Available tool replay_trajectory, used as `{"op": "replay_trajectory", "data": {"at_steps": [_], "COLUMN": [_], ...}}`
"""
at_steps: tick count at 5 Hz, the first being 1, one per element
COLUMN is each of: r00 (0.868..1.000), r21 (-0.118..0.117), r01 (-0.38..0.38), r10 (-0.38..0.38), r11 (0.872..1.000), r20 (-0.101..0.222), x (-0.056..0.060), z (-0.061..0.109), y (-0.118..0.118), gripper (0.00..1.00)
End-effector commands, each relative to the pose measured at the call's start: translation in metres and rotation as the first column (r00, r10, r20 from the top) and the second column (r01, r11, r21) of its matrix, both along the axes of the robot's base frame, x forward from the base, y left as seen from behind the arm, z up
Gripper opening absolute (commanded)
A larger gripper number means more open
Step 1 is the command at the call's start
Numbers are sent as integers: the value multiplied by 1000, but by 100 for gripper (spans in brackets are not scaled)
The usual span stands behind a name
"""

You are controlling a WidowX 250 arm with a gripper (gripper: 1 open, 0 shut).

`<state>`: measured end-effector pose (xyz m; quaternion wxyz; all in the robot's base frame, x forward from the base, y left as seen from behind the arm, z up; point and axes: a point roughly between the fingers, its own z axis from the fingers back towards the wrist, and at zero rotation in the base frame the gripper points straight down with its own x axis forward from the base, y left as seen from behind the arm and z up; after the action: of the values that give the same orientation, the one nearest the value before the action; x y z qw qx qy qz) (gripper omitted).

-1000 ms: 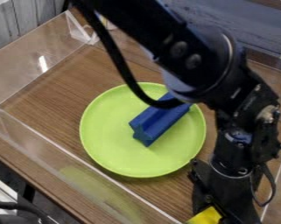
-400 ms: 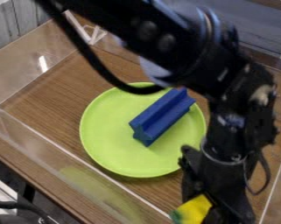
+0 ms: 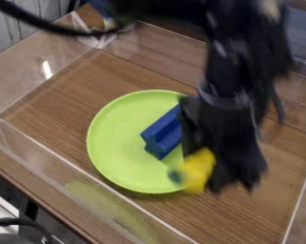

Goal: Put the banana in the green plate

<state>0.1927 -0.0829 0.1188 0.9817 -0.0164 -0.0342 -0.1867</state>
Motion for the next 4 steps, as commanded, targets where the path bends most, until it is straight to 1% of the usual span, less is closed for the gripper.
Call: {"op": "replay_trajectory", "data": {"at_steps": [1,2,3,4], "r00": [998,996,994,995], "r21": [-4,3,-8,-12], "r01": [-36,-86,-108,-102], "r10": [36,86,108,102], "r11": [999,996,994,995], "r20": [52,39,25,7], "x": [14,12,13,9], "z": [17,7,-12,-31], "y": [41,79,101,108], "gripper": [0,0,0,0]}}
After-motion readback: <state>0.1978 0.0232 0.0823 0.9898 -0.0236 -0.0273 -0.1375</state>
